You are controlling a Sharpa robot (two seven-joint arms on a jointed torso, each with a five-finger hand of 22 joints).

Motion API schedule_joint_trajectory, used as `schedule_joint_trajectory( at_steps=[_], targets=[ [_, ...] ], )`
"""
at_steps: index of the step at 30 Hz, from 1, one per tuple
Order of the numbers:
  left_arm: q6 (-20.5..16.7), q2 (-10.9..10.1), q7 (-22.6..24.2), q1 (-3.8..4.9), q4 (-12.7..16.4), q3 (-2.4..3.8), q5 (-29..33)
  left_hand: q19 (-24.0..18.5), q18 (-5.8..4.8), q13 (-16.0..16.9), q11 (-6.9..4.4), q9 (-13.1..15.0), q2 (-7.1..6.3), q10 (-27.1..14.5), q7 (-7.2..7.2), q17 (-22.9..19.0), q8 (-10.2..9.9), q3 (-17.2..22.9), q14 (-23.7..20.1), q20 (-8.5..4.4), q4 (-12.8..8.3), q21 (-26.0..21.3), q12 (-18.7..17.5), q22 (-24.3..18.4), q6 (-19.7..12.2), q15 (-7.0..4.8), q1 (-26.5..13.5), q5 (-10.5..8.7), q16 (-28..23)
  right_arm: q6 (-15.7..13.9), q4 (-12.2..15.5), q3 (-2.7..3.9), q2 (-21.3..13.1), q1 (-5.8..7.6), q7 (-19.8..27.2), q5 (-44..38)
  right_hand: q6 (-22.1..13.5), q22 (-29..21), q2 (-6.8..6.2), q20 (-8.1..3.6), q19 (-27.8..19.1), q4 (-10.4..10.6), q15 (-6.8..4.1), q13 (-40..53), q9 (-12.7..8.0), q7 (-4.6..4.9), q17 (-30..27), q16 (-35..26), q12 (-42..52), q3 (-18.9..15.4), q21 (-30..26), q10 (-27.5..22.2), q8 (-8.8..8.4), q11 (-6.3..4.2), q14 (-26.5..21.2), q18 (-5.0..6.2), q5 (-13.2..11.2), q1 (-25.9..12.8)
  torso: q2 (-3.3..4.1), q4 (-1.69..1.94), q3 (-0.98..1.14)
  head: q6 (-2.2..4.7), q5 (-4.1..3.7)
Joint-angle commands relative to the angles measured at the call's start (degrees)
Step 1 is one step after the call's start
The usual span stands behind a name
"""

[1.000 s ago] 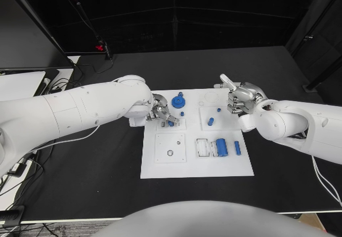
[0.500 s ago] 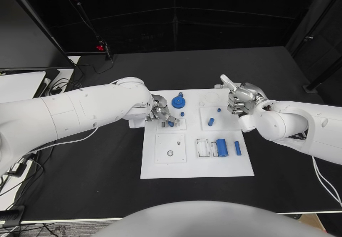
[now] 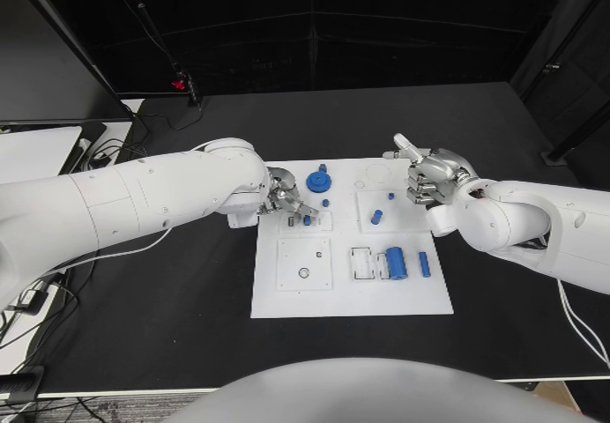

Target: Assemble the parts on the task board

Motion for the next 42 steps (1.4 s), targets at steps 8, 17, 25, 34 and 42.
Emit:
schedule_joint_trajectory(
  at_steps=[8, 17, 25, 34, 42],
  targets=[
    [-0.9, -0.21, 0.68, -0.07, 0.17, -0.1, -1.07, 6.07, -0.37, 15.06, -0.22, 0.0, 0.46, 6.09, -0.08, 15.09, 0.3, -0.62, 6.12, 0.13, 0.01, 0.18, -0.13, 15.09, 0.44, -0.02, -0.46, -0.12, 0.05, 0.19, 0.0, 0.02, 0.08, 0.02, -0.06, 0.09, 0.14, 15.1, 0.62, -0.25, 5.95, 0.1, -0.36, 15.08, -0.09, -0.3, 15.09, 0.14, 0.15, -0.39, 0.17, 6.06, 0.19, -0.34, 5.85, -0.41, 0.24, -0.01, 0.01, -0.05, 0.02, 0.01, 0.08],
    [-3.0, -0.96, 3.59, -0.07, 0.78, -0.09, -1.06, 6.07, -0.37, 15.06, -0.22, -0.12, 0.3, 6.09, 0.0, 15.09, -0.11, -1.53, 6.12, 0.03, -0.03, 0.18, -0.13, 15.09, -0.17, -0.08, -0.83, -0.11, 0.05, 0.18, -0.02, 0.02, 0.05, 0.01, -0.13, 0.08, 0.14, 15.1, 0.63, -0.25, 5.95, 0.1, -0.36, 15.08, -0.09, -0.3, 15.09, 0.14, 0.15, -0.4, 0.17, 6.06, 0.2, -0.34, 5.85, -0.41, 0.24, -0.02, 0.01, -0.06, 0.01, 0.33, 0.06],
    [-6.92, -4.37, 9.92, 0.99, 3.21, -0.08, 1.05, 6.07, -0.37, 15.06, -0.37, 0.39, -1.11, 6.09, -0.14, 15.09, 0.58, -5.68, 6.12, -0.05, -0.02, 0.18, -0.13, 15.09, 0.74, -0.07, -4.2, -2.28, 0.05, 0.19, -0.21, 0.02, 0.08, 0.01, -0.24, 0.06, 0.14, 15.1, 0.67, -0.26, 5.95, 0.08, -0.36, 15.08, -0.1, -0.29, 15.09, 0.14, 0.15, -0.45, 0.17, 6.06, 0.24, -0.34, 5.85, -0.41, 0.25, -0.08, -0.08, -0.03, 0.11, 0.51, 0.06],
    [0.79, -7.3, 14.69, 4.03, 3.35, -0.07, 2.82, 6.07, -0.37, 15.06, -0.71, -1.07, 1.76, 6.09, -0.58, 15.09, -1.64, -7.32, 6.12, -0.09, -0.16, 0.18, -0.13, 15.09, 2.84, -0.13, -1.77, -7.63, 0.05, 0.18, -0.27, 0.02, 0.13, 0.01, -0.5, 0.05, 0.14, 15.1, 0.68, -0.27, 5.95, 0.07, -0.36, 15.08, -0.1, -0.29, 15.09, 0.14, 0.15, -0.46, 0.17, 6.06, 0.25, -0.34, 5.85, -0.41, 0.25, -0.09, 0.07, -0.11, 0.01, 1.33, 0.36],
    [4.67, -6.83, 15.93, 5.25, -0.59, -0.07, 3.17, 6.07, -0.37, 15.06, -0.81, -3.35, 5.37, 6.09, -0.62, 15.09, -5.04, -8.46, 6.12, -0.08, -0.15, 0.18, -0.13, 15.09, 5.22, -0.11, 0.23, -12.33, 0.05, 0.29, -0.28, 0.03, 0.25, 0.01, -0.69, 0.04, 0.13, 15.1, 0.69, -0.27, 5.95, 0.06, -0.36, 15.08, -0.1, -0.29, 15.09, 0.14, 0.15, -0.48, 0.17, 6.06, 0.26, -0.33, 5.85, -0.41, 0.25, -0.1, 0.09, -0.13, 0.01, 2.06, 1.14]
  ],
)
